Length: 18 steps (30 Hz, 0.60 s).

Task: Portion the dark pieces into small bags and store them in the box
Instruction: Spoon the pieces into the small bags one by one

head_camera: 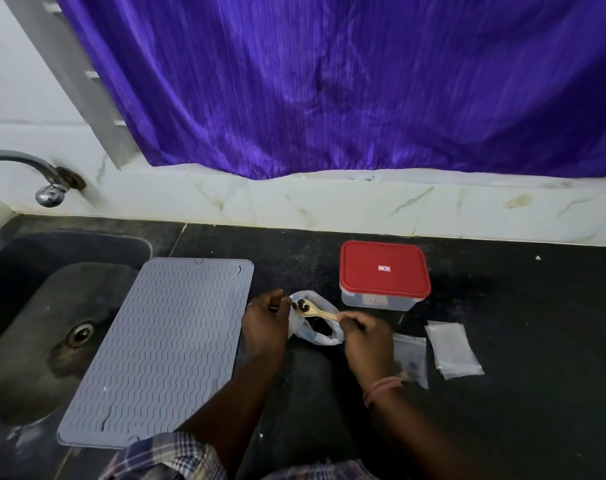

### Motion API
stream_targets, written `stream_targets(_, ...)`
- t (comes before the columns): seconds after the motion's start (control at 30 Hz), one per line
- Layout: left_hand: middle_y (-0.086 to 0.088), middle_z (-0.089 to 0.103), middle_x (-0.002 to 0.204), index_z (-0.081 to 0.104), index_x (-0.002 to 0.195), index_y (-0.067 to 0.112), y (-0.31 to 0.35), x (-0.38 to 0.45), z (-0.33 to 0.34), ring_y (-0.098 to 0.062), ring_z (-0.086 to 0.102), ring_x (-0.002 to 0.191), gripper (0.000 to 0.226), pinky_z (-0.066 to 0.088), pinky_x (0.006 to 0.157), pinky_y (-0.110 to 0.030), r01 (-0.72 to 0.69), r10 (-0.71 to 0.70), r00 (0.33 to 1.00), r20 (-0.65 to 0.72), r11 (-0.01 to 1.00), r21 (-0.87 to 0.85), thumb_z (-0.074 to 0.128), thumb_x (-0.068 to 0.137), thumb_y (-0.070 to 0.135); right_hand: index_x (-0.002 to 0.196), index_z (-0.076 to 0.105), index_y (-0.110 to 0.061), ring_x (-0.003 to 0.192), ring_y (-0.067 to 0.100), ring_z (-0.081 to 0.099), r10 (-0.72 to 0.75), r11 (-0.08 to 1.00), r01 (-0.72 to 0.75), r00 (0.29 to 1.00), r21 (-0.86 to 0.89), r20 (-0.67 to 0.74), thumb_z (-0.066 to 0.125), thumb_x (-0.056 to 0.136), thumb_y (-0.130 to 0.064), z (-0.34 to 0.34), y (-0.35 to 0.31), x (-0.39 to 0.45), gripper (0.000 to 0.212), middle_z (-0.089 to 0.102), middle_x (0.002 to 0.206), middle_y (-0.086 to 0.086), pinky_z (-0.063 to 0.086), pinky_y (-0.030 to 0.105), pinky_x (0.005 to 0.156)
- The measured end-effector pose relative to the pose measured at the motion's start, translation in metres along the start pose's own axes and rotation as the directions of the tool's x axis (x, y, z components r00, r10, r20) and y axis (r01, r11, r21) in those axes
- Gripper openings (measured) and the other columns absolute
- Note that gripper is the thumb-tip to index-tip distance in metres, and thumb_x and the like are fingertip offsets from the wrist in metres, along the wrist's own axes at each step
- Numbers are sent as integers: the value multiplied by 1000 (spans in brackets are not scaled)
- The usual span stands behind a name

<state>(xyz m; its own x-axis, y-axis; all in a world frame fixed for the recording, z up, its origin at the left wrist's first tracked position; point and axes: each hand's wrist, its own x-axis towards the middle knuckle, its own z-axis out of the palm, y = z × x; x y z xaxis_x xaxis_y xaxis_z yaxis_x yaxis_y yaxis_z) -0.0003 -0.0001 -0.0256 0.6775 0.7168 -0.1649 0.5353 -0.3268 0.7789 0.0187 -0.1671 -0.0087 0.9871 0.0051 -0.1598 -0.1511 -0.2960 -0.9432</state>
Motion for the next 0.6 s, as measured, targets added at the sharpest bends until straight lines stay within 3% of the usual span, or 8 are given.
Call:
stream_targets(0.07,7,74,104,75,111,24,2,-2,-2,-7,65,94,19,43,76,-15,28,-28,1000,7,997,-68,69,95,31,70,73,-38,68,1,65,-72,990,72,997,-125,3,65,88,-26,2,3,0,23,70,69,-15,55,31,70)
stream_targets(0.13,9,75,93,77,103,26,4,-4,-3,-6,69,86,12,41,68,-13,29,-26,999,28,993,-114,69,94,29,78,74,-32,69,2,64,-162,964,161,987,-213,14,63,88,-27,4,3,0,15,69,71,-14,55,31,69)
stream_targets(0.23,10,75,87,77,97,29,2,-5,-3,-7,71,83,8,52,73,-22,59,-48,997,57,978,-202,70,93,28,80,71,-24,71,2,60,-309,877,331,944,-348,117,61,91,-20,6,-2,-2,15,65,74,-10,51,23,67)
stream_targets(0.33,8,76,89,77,95,30,0,-6,-2,-9,72,85,9,58,82,-31,93,-76,994,72,960,-263,69,94,25,93,70,-24,78,4,56,-406,728,484,875,-486,264,55,94,-20,7,-5,-8,15,60,87,-7,53,26,72)
stream_targets(0.43,8,76,89,76,94,28,-1,-6,-3,-10,73,83,12,56,76,-27,103,-84,994,72,940,-326,68,94,18,109,71,-22,84,13,62,-529,562,615,782,-553,331,57,91,-18,7,1,-11,24,65,101,-2,54,27,71)
stream_targets(0.53,8,76,87,74,90,30,-2,-8,-4,-8,73,80,15,52,68,-22,120,-101,992,72,927,-354,67,95,17,121,68,-23,87,18,66,-503,443,647,753,-621,425,57,90,-21,12,8,-8,33,66,111,0,55,31,72)
stream_targets(0.6,8,76,86,73,87,32,-3,-7,-3,-9,73,80,18,55,72,-24,131,-110,991,77,916,-380,67,95,18,123,67,-22,91,19,65,-502,455,650,752,-609,427,55,91,-21,11,8,-6,35,65,118,0,56,34,75)
